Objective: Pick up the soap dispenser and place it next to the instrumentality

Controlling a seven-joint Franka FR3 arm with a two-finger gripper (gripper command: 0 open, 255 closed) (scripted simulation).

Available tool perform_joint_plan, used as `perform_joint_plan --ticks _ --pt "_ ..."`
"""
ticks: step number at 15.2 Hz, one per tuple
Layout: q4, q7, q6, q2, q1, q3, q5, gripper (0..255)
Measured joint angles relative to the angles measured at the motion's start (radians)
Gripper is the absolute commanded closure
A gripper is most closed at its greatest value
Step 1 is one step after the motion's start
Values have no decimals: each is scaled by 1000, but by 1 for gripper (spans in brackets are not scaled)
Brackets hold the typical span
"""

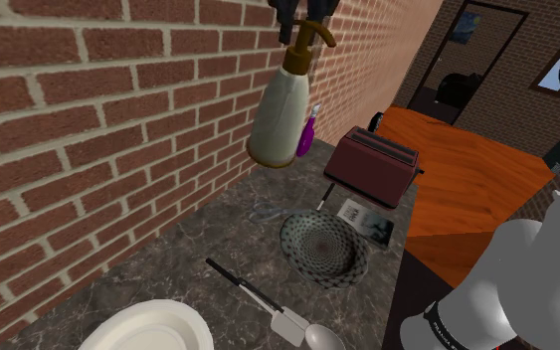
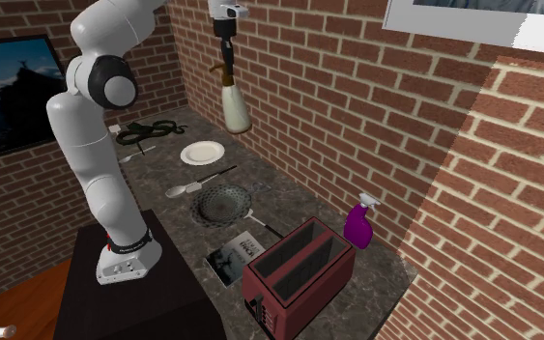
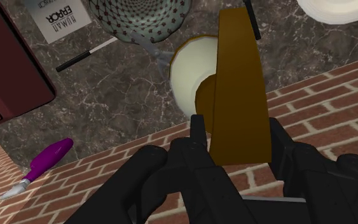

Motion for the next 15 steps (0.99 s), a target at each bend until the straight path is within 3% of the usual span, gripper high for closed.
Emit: perform_joint_plan --ticks 15 --pt "-378 -8 250 -131 -13 -12 28 255"
